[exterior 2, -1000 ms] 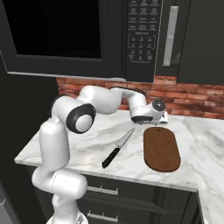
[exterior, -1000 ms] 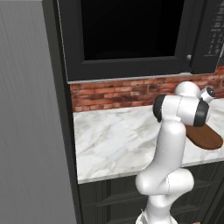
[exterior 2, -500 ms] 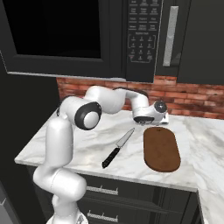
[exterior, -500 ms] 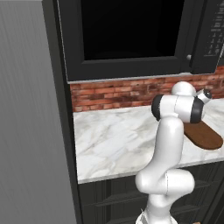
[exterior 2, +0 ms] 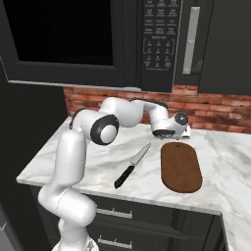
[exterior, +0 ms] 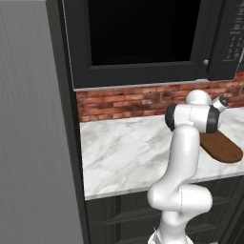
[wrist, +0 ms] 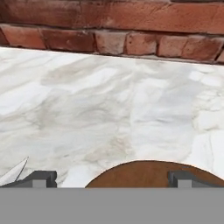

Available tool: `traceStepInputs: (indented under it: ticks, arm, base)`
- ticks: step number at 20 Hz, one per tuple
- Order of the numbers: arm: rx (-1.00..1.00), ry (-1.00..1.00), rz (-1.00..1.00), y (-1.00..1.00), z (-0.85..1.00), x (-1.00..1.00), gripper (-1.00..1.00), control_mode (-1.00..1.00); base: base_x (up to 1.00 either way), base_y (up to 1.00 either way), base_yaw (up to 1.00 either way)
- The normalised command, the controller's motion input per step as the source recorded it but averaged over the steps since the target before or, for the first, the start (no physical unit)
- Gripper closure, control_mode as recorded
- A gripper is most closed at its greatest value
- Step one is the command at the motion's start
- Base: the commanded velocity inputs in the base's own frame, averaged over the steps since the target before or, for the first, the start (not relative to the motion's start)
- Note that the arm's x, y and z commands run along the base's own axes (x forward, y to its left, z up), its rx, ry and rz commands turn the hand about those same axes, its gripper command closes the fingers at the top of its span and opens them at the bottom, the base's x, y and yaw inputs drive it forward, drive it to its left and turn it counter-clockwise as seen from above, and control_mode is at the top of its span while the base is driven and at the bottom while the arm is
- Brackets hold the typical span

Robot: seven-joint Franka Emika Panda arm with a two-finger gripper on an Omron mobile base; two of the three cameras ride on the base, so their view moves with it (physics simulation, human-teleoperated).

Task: Move the cutting board and knife to the sink. Then move spray from the cabinet to the counter.

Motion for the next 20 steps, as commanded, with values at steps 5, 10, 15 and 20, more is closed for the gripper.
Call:
traceStepInputs:
  ticks: [5, 10, 15, 20]
  arm:
    - [0.0, 0.02, 0.0, -0.1, -0.22, 0.21, -1.0, -1.0]
    - [0.0, 0.01, 0.0, -0.07, -0.22, 0.22, -1.0, -1.0]
    - [0.0, 0.0, 0.0, -0.04, -0.14, 0.28, -1.0, -1.0]
    - [0.0, 0.0, 0.0, -0.09, -0.08, 0.24, -1.0, -1.0]
  base:
    - [0.0, 0.0, 0.0]
    - [0.0, 0.0, 0.0]
    - [0.0, 0.0, 0.0]
    - [0.0, 0.0, 0.0]
